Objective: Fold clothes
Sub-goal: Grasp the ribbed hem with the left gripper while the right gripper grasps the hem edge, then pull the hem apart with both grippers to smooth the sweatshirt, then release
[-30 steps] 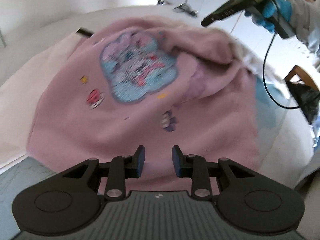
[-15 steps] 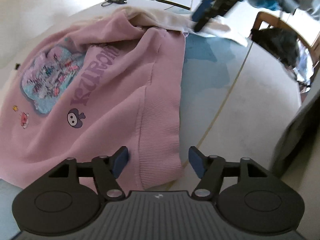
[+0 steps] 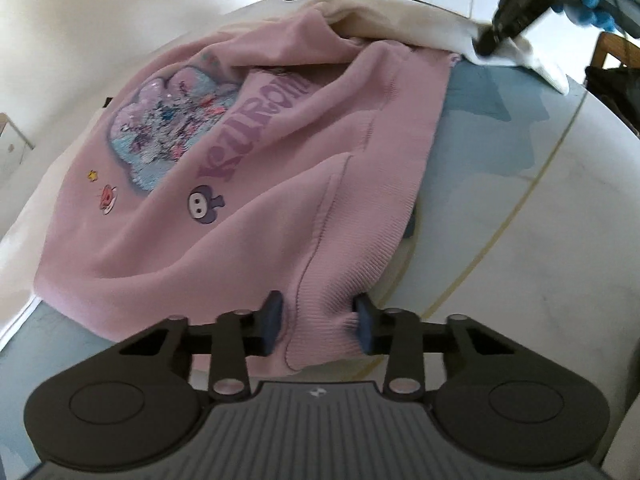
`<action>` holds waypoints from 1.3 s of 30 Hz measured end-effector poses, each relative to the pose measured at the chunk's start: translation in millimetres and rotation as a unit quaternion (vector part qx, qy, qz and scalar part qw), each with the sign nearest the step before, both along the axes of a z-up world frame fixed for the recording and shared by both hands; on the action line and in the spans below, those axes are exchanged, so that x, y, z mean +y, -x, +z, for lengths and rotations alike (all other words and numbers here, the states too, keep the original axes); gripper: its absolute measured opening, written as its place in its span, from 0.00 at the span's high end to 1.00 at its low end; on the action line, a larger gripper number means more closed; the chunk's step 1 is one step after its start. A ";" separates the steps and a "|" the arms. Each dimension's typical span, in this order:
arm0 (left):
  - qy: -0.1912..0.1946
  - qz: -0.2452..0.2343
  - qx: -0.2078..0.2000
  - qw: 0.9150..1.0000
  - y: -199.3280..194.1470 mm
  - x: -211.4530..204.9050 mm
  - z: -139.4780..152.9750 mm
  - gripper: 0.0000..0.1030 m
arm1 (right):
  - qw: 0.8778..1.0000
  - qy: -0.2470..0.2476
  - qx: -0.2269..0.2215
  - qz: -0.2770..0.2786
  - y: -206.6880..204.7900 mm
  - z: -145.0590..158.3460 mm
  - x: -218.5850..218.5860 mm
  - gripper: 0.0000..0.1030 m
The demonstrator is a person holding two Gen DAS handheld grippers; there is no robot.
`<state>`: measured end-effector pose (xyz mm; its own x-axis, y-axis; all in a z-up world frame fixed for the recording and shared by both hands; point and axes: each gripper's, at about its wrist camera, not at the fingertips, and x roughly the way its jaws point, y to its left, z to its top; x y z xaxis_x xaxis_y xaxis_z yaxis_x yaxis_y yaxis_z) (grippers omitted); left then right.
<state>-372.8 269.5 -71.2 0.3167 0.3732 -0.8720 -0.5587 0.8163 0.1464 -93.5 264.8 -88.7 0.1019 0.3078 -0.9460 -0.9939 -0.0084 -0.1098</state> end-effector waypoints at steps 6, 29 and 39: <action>0.000 0.025 0.003 1.000 5.0 8.9 -1.6 0.77 | 0.993 -0.044 -0.060 -0.091 -55.1 12.6 28.9 0.00; 0.025 -0.005 0.027 0.999 86.6 0.3 6.1 0.78 | 0.981 -0.014 0.183 -0.056 44.3 -2.5 4.0 0.00; 0.101 -0.142 0.013 0.985 140.2 -17.4 16.9 0.72 | 0.970 0.063 0.234 -0.007 118.5 2.6 -97.0 0.00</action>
<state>-513.0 252.1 -54.4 0.3601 0.0913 -0.9284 -0.3020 0.9530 -0.0234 -212.0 167.7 -86.2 -0.3439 0.1875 -0.9201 -0.9350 0.0223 0.3540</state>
